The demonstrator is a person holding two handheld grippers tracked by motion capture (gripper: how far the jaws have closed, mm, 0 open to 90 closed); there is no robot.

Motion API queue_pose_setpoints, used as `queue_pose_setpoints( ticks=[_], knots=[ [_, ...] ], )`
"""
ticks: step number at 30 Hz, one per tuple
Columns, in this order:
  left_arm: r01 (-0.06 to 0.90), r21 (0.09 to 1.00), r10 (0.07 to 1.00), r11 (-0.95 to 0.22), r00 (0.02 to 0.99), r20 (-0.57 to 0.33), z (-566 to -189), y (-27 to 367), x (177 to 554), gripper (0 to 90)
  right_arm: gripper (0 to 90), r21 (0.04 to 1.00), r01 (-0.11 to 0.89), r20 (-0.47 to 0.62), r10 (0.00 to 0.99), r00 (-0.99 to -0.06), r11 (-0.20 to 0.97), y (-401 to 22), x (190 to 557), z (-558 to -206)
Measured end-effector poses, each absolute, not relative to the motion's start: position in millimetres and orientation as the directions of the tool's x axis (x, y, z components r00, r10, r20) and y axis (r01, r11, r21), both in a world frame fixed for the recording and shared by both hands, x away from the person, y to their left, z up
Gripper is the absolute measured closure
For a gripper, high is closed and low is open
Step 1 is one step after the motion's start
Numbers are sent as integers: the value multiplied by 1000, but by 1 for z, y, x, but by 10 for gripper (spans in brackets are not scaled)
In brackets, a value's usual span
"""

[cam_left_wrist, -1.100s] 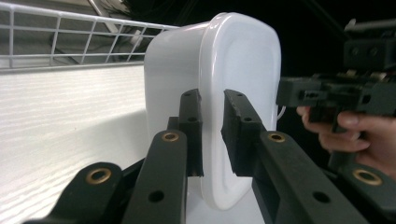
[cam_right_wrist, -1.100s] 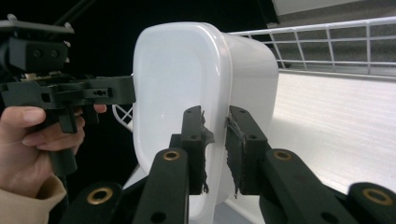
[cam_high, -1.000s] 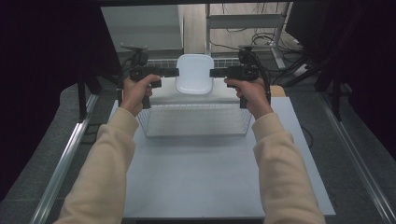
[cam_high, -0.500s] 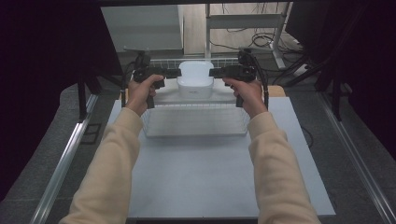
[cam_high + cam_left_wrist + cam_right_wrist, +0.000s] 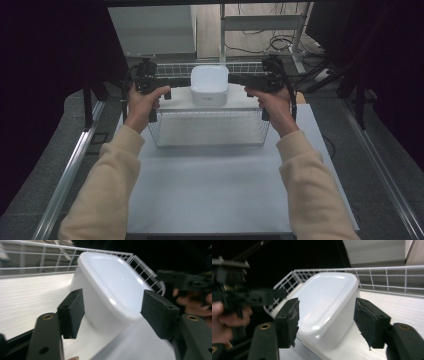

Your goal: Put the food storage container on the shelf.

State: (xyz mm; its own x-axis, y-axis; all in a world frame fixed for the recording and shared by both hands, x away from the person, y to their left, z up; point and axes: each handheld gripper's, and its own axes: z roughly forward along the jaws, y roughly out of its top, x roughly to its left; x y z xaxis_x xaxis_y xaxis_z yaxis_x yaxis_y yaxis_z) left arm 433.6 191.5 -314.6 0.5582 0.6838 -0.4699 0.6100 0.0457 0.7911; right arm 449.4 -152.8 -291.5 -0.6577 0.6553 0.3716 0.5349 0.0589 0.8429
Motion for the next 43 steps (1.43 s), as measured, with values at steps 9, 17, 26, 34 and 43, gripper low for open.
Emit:
queue_pose_setpoints(
  ticks=[9, 17, 26, 34, 43],
  knots=[
    [530, 845, 736, -64, 597, -319, -324, 197, 364, 297, 320, 889, 416, 201, 650, -733, 194, -169, 392, -309],
    [525, 846, 726, -93, 617, -303, -367, 205, 304, 292, 302, 896, 343, 89, 642, -761, 282, -179, 341, -343],
    [564, 818, 764, -109, 575, -294, -432, 224, 261, 266, 283, 874, 373, 102, 635, -766, 310, -189, 300, -399],
    [622, 770, 769, -143, 560, -309, -471, 221, 259, 225, 252, 814, 460, 118, 675, -729, 355, -201, 290, -457],
    [607, 777, 776, -166, 567, -277, -472, 214, 251, 205, 215, 847, 421, 107, 672, -733, 324, -206, 286, -452]
  ],
)
